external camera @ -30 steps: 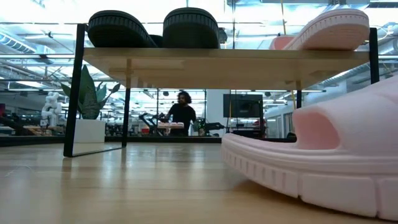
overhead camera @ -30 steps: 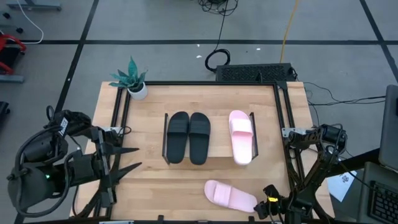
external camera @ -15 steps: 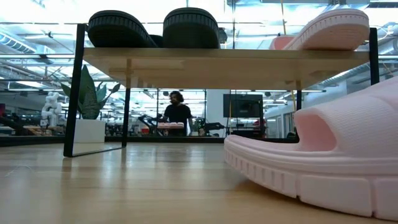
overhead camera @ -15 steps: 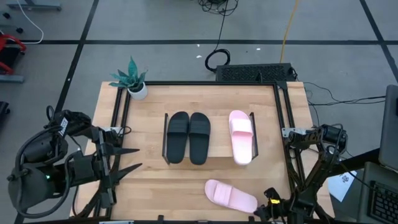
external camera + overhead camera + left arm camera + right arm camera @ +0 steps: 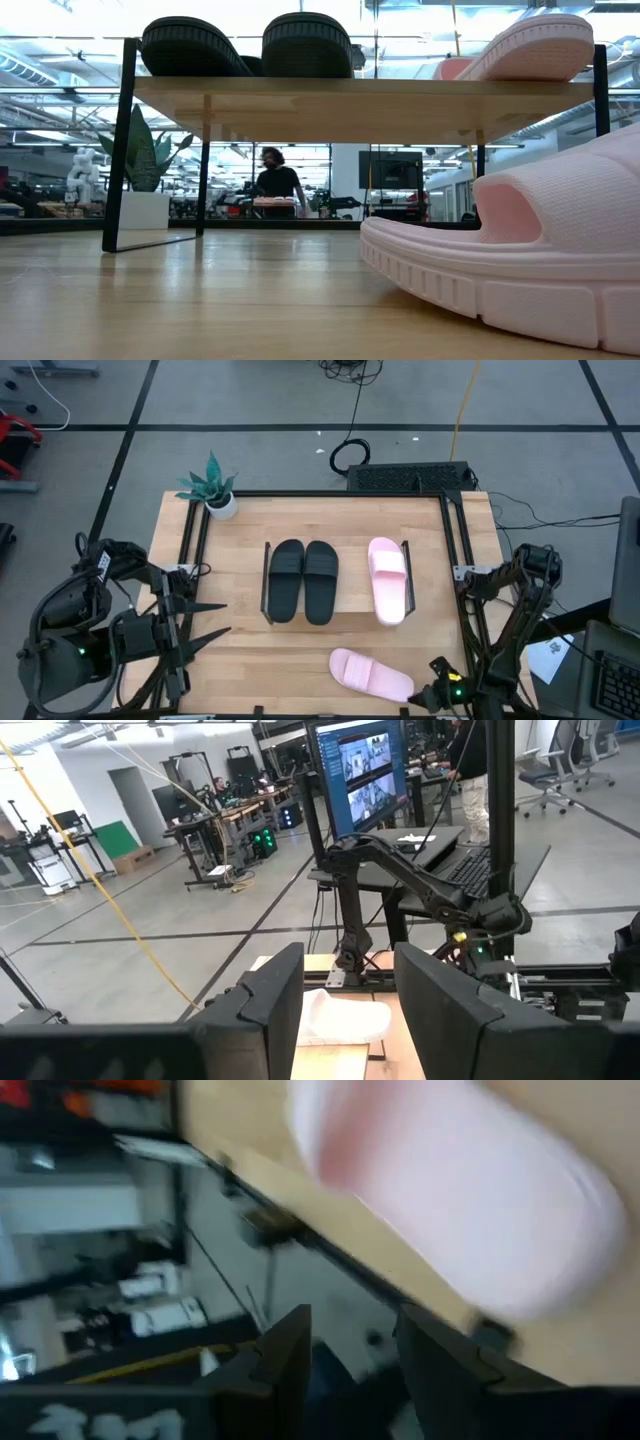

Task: Pick and place slides into the shelf
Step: Put the pink slipper on the shelf

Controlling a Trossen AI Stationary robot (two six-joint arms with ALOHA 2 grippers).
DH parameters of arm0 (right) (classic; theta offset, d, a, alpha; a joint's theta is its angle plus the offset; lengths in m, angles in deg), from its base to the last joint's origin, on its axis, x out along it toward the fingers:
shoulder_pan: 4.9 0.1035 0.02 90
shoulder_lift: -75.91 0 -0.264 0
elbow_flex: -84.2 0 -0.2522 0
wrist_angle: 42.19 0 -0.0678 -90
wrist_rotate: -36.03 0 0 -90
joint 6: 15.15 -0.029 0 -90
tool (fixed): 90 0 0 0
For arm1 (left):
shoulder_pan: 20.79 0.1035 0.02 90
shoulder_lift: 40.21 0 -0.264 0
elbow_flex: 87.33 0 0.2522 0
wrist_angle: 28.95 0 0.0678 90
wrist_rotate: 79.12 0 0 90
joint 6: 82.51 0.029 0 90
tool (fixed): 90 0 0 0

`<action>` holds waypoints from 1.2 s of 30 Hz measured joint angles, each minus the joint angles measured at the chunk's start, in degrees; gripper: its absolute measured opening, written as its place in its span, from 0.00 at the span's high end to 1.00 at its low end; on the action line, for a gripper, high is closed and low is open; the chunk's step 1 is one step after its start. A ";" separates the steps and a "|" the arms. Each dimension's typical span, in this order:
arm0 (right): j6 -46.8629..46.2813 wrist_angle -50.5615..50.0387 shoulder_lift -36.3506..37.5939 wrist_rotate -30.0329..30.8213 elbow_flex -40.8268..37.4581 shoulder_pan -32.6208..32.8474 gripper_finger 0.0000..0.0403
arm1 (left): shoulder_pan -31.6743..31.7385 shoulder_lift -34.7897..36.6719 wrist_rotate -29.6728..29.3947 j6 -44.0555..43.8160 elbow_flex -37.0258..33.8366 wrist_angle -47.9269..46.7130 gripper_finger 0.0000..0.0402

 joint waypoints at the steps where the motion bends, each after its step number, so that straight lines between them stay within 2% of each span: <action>1: 1.00 -0.33 0.40 1.89 0.00 -0.58 0.65 | 0.00 -0.17 0.00 0.00 0.00 0.00 0.60; 3: 3.83 -0.26 0.98 2.02 0.00 -2.45 0.65 | 0.00 -0.31 0.09 -0.01 0.00 -0.17 0.60; 8: 10.85 0.31 0.95 -3.94 0.01 -7.20 0.65 | -0.04 -0.37 0.39 0.18 0.00 -0.45 0.60; 13: 14.06 -0.26 0.95 -3.99 0.02 -10.65 0.65 | -0.61 -0.37 0.15 0.26 0.00 -0.65 0.60; 17: 14.79 -0.22 0.95 -4.10 0.01 -12.50 0.65 | -0.64 -0.37 0.17 0.31 0.00 -0.87 0.60; 24: 15.79 0.05 0.93 -8.33 0.01 -15.30 0.65 | -0.59 -0.37 0.17 0.16 0.00 -2.24 0.60; 36: 15.87 2.76 0.91 -8.56 0.01 -18.75 0.65 | -0.59 -0.37 0.15 0.02 0.00 -3.13 0.60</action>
